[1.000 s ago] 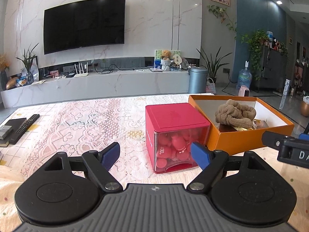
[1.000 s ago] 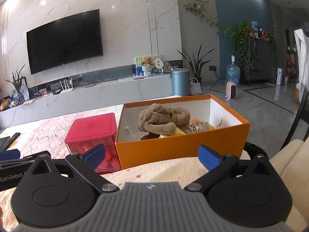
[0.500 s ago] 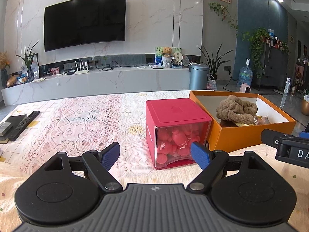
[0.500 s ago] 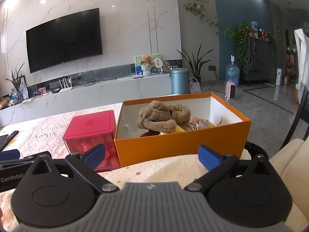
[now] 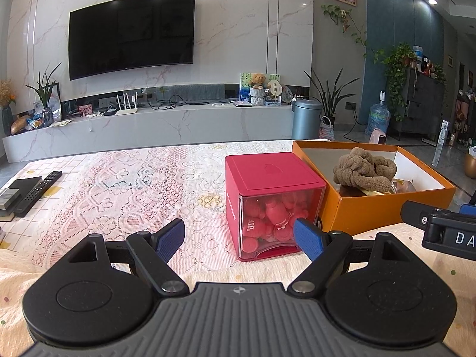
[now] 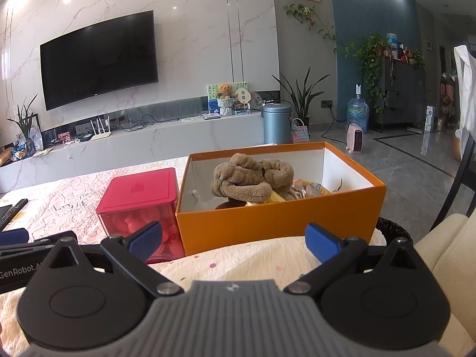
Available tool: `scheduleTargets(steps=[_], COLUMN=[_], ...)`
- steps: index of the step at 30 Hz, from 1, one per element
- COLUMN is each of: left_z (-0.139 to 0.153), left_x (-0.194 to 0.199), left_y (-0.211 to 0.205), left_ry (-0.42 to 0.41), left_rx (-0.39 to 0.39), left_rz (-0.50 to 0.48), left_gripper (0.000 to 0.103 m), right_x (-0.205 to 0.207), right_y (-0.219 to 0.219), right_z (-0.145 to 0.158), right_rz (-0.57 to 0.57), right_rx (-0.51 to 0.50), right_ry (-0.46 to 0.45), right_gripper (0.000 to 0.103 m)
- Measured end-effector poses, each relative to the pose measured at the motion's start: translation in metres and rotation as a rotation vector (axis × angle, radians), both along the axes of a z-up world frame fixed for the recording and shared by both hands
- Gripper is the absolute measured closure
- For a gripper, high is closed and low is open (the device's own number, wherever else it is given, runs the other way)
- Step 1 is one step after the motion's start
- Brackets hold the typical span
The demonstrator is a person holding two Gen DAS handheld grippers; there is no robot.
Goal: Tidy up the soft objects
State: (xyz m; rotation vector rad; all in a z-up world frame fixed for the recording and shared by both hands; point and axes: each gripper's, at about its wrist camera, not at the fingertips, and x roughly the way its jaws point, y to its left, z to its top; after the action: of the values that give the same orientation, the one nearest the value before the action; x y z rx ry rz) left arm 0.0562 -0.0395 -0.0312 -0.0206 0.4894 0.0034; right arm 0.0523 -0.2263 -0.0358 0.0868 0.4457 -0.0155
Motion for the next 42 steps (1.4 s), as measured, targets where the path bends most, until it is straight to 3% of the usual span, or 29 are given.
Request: scheduleTargets(steps=[42], left_z=[0.0001], left_x=[-0.0008], left_y=[0.0005], left_ry=[0.005], left_rx=[-0.002], left_rz=[0.002], left_gripper=[0.006], right_x=[0.0031], right_y=[0.0016], right_z=[-0.0031], right_rz=[0.004], right_rx=[-0.003], right_ry=[0.014], right_gripper=[0.003])
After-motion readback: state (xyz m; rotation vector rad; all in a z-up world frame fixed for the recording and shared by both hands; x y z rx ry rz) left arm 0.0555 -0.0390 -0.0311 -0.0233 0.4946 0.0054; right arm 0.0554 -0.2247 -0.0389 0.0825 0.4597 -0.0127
